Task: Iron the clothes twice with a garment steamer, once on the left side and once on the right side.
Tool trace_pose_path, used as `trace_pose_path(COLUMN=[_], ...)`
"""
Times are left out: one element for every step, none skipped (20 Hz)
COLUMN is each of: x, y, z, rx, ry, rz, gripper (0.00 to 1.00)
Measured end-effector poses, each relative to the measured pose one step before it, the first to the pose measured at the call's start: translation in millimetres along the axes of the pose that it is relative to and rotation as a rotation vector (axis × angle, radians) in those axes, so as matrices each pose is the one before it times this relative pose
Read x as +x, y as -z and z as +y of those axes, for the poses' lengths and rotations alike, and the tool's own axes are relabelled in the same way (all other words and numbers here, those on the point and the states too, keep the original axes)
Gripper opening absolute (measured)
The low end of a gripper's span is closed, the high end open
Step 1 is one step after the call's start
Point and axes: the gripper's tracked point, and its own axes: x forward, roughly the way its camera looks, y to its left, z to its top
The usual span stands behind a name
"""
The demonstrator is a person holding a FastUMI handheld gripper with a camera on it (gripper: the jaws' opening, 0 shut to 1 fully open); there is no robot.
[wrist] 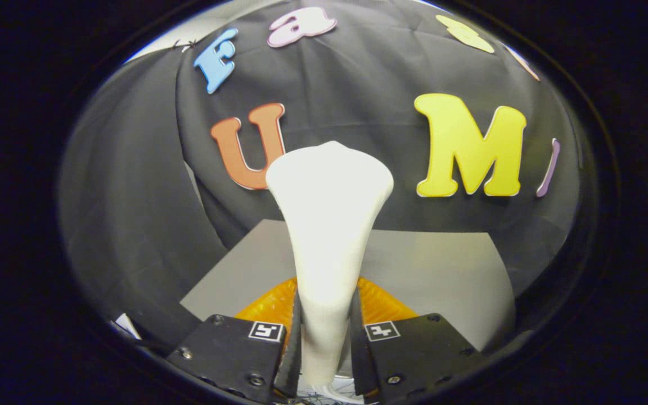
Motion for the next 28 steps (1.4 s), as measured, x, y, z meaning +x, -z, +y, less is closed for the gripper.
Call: trace_pose_path(x=[-13.52, -15.69, -15.29, -17.78, -18.81, -19.77, -23.14, -21.31, -16.84, -26.23, -20.24, -19.71, -21.58, -21.27, -18.13, -15.18, -15.5, -12.82, -9.01, -5.69, -3.53, -1.96, 1.16, 1.71, 3.18, 5.0, 6.66, 7.38], y=[-1.08, 0.63, -1.03, -2.45, -5.03, -6.37, -9.29, -6.51, -6.89, -10.05, -9.35, -9.89, -11.6, -10.61, -13.23, -13.25, -13.55, -10.97, -10.8, -5.76, -8.43, -8.18, -7.57, -8.95, -7.38, -7.11, -5.05, -3.45], z=[-0.98, 1.22, 0.83, 0.07, 0.02, 1.38, -0.54, 0.71, 0.87, -2.01, -2.77, -3.76, -3.4, -3.5, -7.67, -8.67, -10.34, -9.31, -12.58, -11.26, -12.26, -9.14, -12.99, -11.76, -8.94, -7.49, -7.86, -6.12], rx=[0.01717, 0.01876, 0.01261, 0.01033, -0.00327, -0.00609, -0.00985, 0.0018, 0.01123, 0.00894, -0.00002, 0.00161, 0.00808, 0.00456, 0.00651, -0.01495, -0.01501, -0.00828, -0.00953, -0.00841, 0.0019, 0.00126, -0.00712, -0.00651, 0.00084, -0.00425, -0.00506, -0.01349], ry=[-0.01856, -0.01811, -0.01716, -0.0112, -0.01051, -0.00305, -0.00314, -0.00595, -0.00525, 0.0013, 0.00278, 0.00549, 0.00374, 0.00793, 0.01676, 0.01887, 0.02717, 0.02124, 0.02272, 0.02745, 0.02391, 0.02025, 0.0271, 0.02347, 0.0182, 0.01537, 0.01799, 0.01467], rz=[-0.02302, -0.02132, -0.02224, -0.0273, -0.03281, -0.03937, -0.03975, -0.03216, -0.02652, -0.03343, -0.02711, -0.03261, -0.02872, -0.02614, -0.03315, -0.03034, -0.02763, -0.02289, -0.01536, -0.01032, -0.01352, -0.01201, -0.00678, -0.01161, -0.00724, -0.00493, -0.00315, 0.00034], gripper=[0.39, 0.38, 0.38, 0.38, 0.37, 0.37, 0.37, 0.37, 0.37, 0.37, 0.37, 0.37, 0.37, 0.37, 0.37, 0.37, 0.37, 0.37, 0.37, 0.37, 0.37, 0.37, 0.37, 0.37, 0.37, 0.37, 0.37, 0.37])
